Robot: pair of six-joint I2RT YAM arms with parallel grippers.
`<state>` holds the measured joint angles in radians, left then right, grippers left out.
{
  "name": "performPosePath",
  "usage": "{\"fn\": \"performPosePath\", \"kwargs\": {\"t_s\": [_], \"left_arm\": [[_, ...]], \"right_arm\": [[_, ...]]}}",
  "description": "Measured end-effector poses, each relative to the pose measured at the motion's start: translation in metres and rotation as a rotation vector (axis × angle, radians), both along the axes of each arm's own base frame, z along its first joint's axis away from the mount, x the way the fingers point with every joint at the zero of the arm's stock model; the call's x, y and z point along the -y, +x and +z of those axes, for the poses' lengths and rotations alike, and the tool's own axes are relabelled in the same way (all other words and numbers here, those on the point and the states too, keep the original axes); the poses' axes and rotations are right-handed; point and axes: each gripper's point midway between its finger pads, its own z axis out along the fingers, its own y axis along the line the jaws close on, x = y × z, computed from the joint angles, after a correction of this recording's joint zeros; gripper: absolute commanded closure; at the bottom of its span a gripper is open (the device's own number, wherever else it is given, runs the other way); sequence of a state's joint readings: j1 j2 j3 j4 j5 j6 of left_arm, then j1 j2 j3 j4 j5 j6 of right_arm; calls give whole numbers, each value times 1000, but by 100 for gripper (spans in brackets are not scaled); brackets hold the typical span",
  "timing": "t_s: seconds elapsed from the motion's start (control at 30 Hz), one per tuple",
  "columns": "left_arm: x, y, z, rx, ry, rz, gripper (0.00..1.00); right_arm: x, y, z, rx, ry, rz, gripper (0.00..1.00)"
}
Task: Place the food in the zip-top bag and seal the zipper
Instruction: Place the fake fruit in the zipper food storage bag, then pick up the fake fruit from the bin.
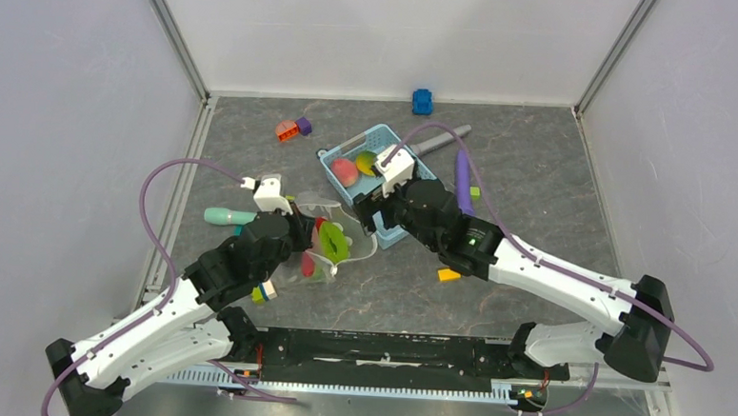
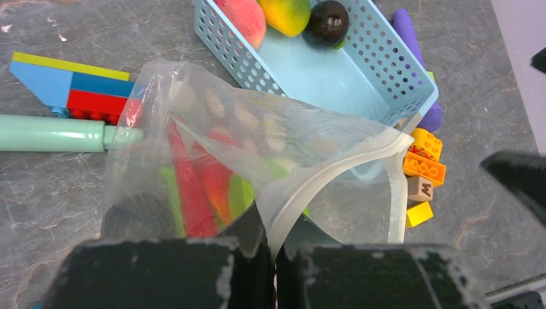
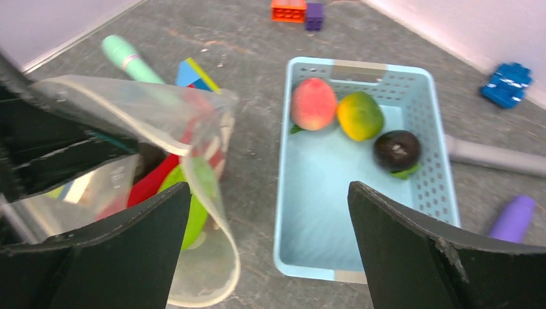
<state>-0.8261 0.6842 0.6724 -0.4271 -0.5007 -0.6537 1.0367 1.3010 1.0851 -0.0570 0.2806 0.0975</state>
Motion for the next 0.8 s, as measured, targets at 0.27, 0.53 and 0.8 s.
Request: {"fn": "performPosePath", "kwargs": {"t_s": [0.27, 0.53, 0.8], "left_arm": [[-12, 1, 3, 15, 4, 54, 95], [-23, 6, -3, 6, 34, 130, 95], [-31, 10, -4, 3, 56, 193, 95]], "right_arm": [[50, 43, -9, -21, 44, -205, 2], [81, 89, -60, -133, 17, -375, 2], [78, 127, -128, -260, -45, -508, 2]]}}
